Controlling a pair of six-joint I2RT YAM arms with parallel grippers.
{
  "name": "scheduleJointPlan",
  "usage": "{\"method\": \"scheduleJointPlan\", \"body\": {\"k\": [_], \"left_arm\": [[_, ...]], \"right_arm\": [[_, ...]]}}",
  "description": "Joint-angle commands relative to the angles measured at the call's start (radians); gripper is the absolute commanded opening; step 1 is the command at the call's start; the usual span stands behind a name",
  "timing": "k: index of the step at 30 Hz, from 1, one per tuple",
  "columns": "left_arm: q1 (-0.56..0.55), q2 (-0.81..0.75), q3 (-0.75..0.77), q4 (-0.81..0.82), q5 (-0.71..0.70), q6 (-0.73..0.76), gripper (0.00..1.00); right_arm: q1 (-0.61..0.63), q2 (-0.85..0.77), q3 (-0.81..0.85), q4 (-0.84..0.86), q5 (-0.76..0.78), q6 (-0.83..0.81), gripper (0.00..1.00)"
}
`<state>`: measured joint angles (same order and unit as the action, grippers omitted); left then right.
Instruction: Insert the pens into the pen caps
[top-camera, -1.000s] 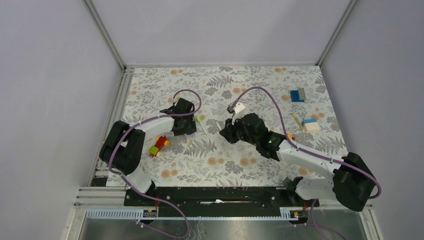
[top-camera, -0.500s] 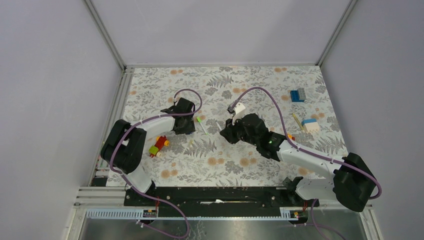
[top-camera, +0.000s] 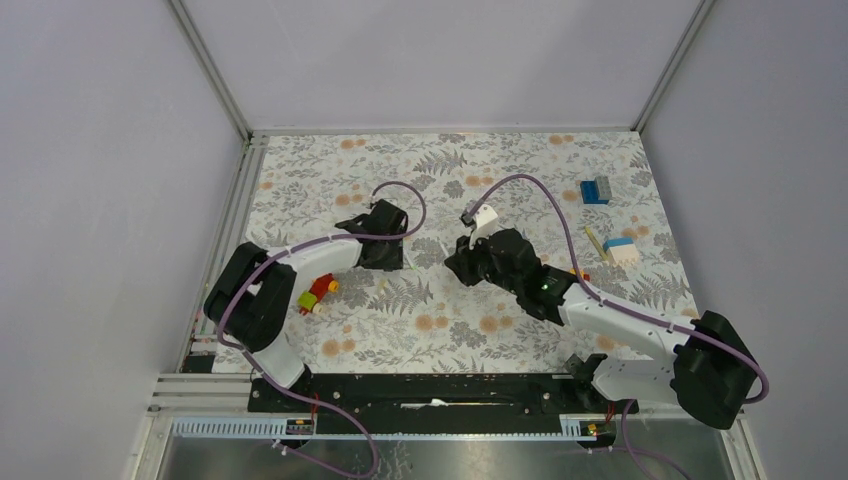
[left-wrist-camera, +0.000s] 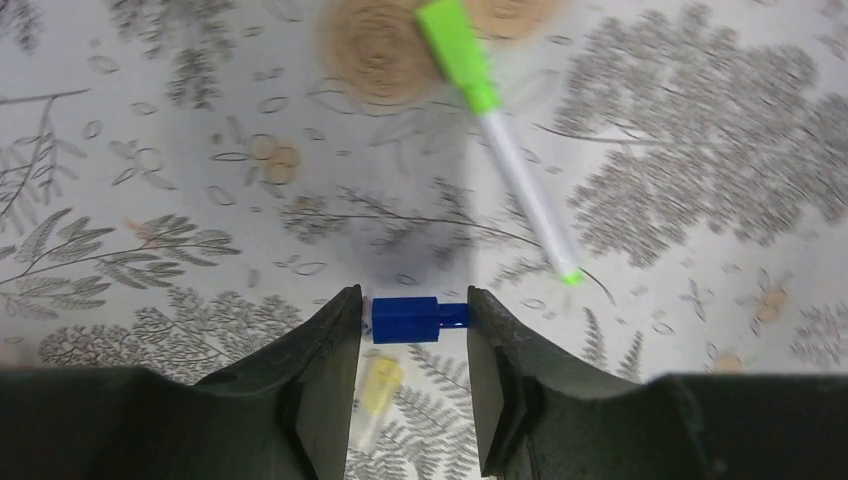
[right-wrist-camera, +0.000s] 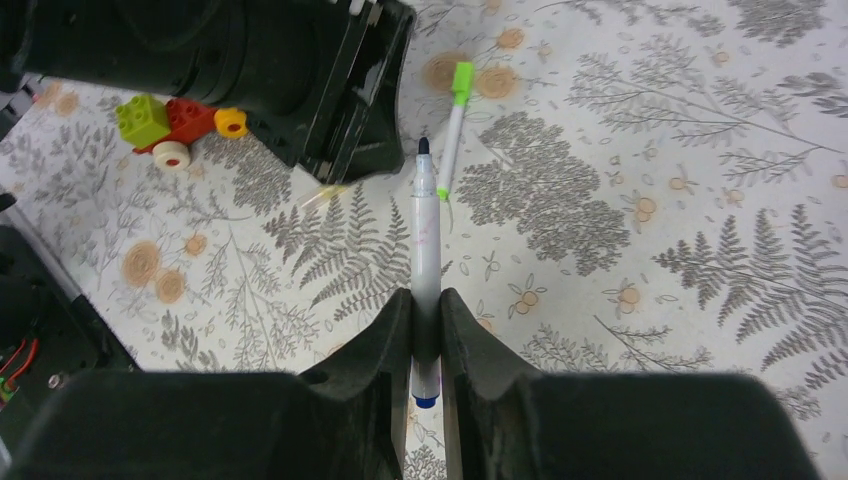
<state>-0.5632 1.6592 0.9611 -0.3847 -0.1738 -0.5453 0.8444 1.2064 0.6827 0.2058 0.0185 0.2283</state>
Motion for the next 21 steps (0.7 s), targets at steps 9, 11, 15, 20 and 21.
{"method": "scheduleJointPlan", "body": {"k": [9,11,15,20,21], "left_arm": [[-0.202,-0.024,0.095,-0.009,0.042,0.242,0.41],[-0.221,-0.01,0.1,-0.017,0.059,0.263,0.42],[-0.271,0.007,0.107,-0.029,0.088,0.301,0.43],[-0.303,0.031,0.103,-0.049,0.07,0.323,0.44],[-0.308,0.035,0.102,-0.051,0.064,0.323,0.44]], "right_arm": [[0.005,-0.151,-0.074,0.008,0.28,0.014,0.0],[0.005,-0.193,-0.094,0.007,0.33,0.02,0.0],[0.004,-0.265,-0.135,0.009,0.421,0.033,0.0],[0.004,-0.307,-0.161,0.011,0.455,0.041,0.0],[0.004,-0.308,-0.162,0.013,0.453,0.038,0.0]]}}
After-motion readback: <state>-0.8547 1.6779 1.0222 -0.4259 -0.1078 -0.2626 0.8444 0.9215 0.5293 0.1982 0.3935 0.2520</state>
